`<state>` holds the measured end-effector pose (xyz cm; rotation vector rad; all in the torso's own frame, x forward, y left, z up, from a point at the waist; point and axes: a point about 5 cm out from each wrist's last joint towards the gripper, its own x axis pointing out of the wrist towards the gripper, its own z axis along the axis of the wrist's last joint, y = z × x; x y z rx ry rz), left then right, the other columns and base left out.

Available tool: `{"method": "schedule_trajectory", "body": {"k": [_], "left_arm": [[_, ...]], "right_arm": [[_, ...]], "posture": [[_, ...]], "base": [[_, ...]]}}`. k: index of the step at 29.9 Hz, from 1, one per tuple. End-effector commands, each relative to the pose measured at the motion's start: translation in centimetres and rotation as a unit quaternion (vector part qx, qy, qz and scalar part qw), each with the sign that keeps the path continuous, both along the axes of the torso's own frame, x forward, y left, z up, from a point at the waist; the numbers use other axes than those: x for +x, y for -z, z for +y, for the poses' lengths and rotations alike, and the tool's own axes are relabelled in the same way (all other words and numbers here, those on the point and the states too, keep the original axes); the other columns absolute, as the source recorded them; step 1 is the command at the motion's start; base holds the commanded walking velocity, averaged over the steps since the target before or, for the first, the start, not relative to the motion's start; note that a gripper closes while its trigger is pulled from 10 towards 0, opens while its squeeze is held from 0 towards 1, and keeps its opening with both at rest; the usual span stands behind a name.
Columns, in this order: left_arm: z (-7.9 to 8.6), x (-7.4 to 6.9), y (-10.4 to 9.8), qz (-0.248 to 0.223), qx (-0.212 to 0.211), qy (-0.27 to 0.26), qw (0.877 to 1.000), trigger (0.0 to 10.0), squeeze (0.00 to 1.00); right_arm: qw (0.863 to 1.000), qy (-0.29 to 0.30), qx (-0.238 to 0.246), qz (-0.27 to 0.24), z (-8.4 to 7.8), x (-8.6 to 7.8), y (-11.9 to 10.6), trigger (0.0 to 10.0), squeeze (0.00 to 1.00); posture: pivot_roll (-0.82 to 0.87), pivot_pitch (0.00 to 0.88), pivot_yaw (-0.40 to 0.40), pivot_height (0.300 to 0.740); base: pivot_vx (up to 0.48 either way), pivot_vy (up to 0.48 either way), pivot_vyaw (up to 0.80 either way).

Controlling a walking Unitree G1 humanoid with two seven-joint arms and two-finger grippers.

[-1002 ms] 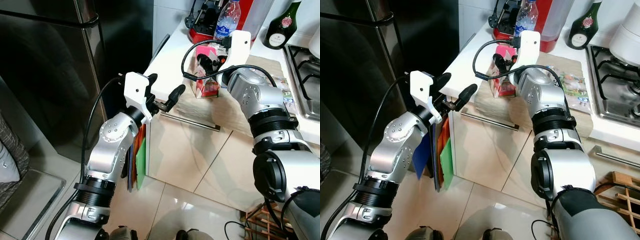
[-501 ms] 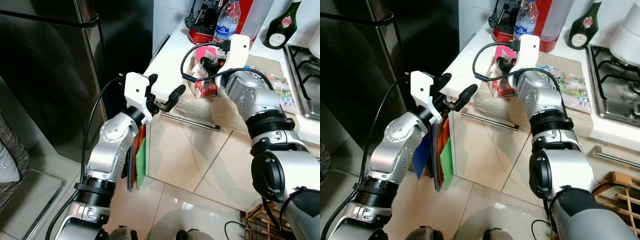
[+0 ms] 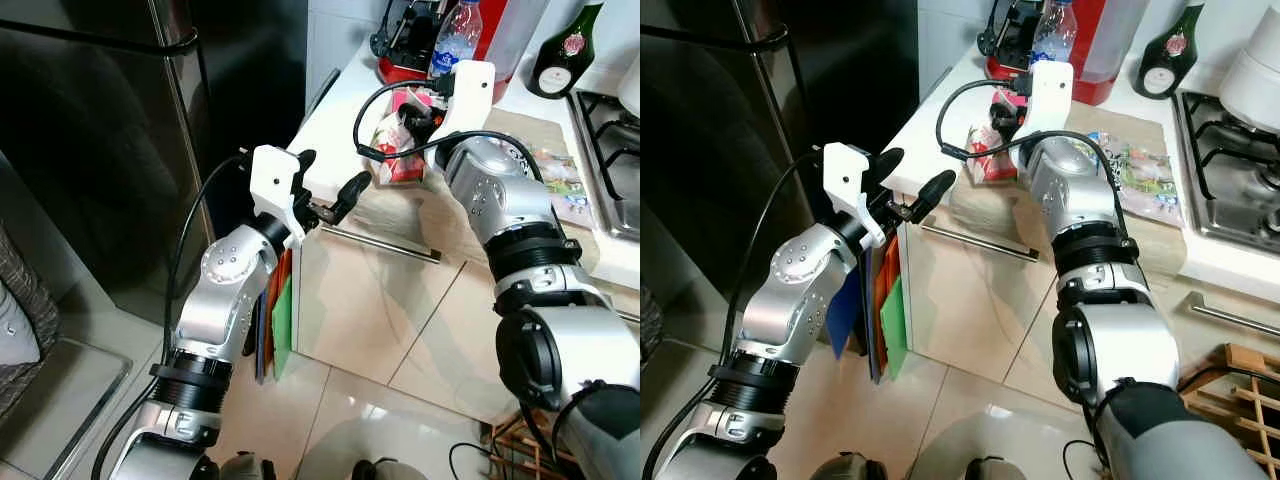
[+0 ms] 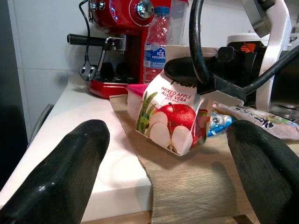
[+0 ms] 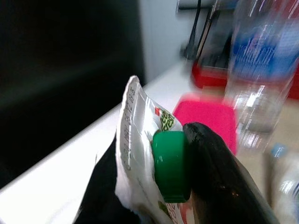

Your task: Restocking fridge

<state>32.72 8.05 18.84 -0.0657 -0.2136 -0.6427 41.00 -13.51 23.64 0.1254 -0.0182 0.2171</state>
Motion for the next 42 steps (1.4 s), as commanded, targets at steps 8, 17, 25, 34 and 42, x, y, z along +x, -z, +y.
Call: {"method": "schedule_trajectory", "body": {"k": [8,17,25,34,42], "left_arm": [[0.6,-0.3,-0.5,-0.017,-0.010,-0.034,0.999,10.0,0.00],[2.2,-0.4,-0.3,-0.018,-0.004,-0.098,0.995,10.0,0.00],[2.0,-0.9,0.9,0.002,-0.009,-0.098,0.995,10.0,0.00],[1.7,-1.3,3.0,0.035,-0.001,-0.087,0.996,10.0,0.00],[1.2,-0.7,2.9,0.031,0.003,-0.075,0.997,10.0,0.00]], "right_arm": [[0.946,0.164,-0.036,-0.277,-3.6,-4.9,-4.1,0.0,0.00],[0.912,0.272,-0.135,-0.276,-5.6,-10.9,2.0,0.0,0.00],[0.945,0.248,-0.171,-0.131,-6.3,-14.4,9.9,0.0,0.00],[0.945,0.286,-0.131,-0.084,-8.2,-13.5,10.3,0.0,0.00],[0.965,0.218,-0.114,-0.085,-6.1,-11.3,9.4,0.0,0.00]], "posture": [[-0.08,0.000,0.000,0.740],[-0.09,0.000,0.005,0.740],[-0.11,0.000,-0.008,0.740],[-0.13,0.000,-0.003,0.740],[-0.15,0.000,0.014,0.740]], "base": [[0.000,0.000,0.00],[0.000,0.000,0.00],[0.000,0.000,0.00],[-0.027,0.000,0.00],[-0.287,0.000,0.00]]}}
